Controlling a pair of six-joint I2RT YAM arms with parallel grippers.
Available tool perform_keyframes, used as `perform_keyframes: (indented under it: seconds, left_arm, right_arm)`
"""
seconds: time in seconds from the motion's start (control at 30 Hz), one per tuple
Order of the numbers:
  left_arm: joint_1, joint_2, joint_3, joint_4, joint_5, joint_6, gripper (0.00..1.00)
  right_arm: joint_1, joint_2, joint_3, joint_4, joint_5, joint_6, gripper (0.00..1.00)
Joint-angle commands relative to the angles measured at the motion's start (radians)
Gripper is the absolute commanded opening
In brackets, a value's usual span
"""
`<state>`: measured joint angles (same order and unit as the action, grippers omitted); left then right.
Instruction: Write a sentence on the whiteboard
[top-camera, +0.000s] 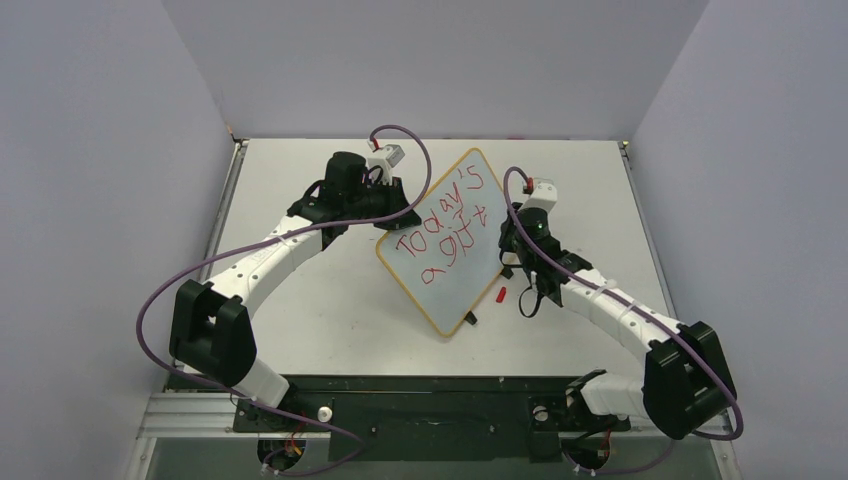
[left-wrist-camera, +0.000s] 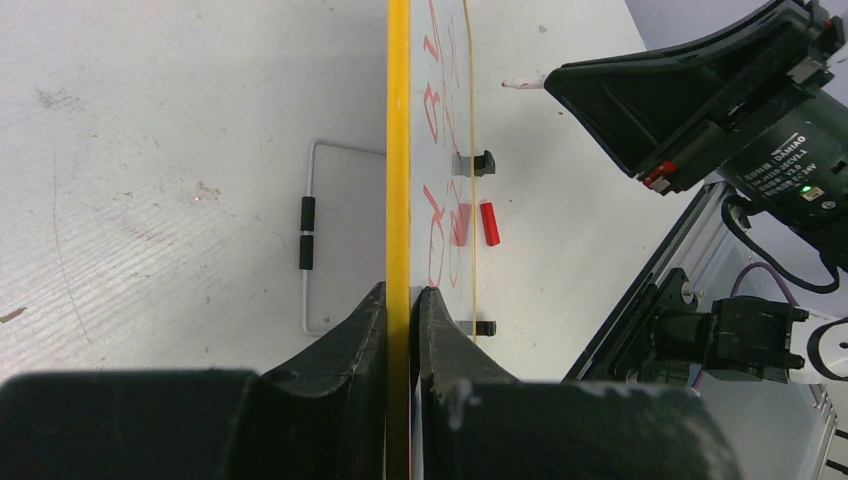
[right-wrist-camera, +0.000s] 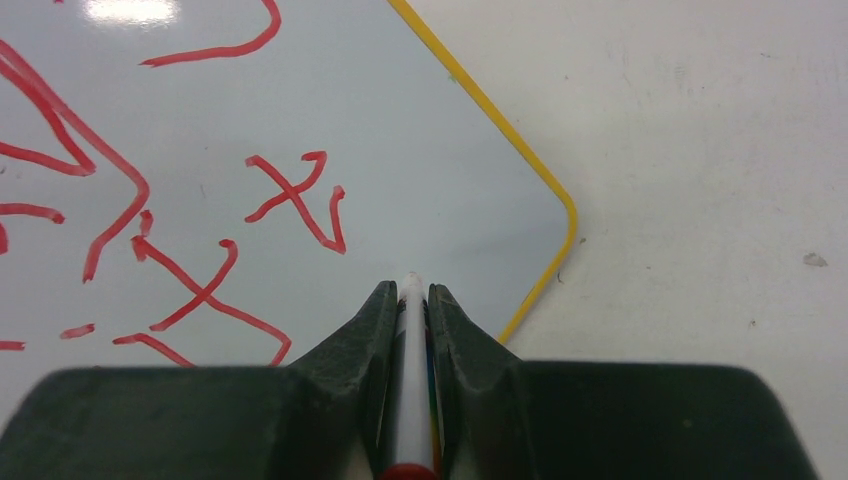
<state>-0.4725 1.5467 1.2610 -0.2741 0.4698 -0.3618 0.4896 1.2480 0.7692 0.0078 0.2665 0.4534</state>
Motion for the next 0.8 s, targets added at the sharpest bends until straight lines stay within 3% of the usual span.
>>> perform_keyframes:
  seconds: [0.0,0.77]
  left_arm:
    - [0.003,-0.03,0.008,0.013,-0.088,0.099,0.0]
    - [0.006,-0.019,0.02,-0.005,-0.119,0.095,0.0]
  right_arm:
    - [-0.014,0.039,0.014,0.102,0.027,0.036,0.0]
    - [-0.039,0.03,-0.009,0.125,0.015,0.053,0.0]
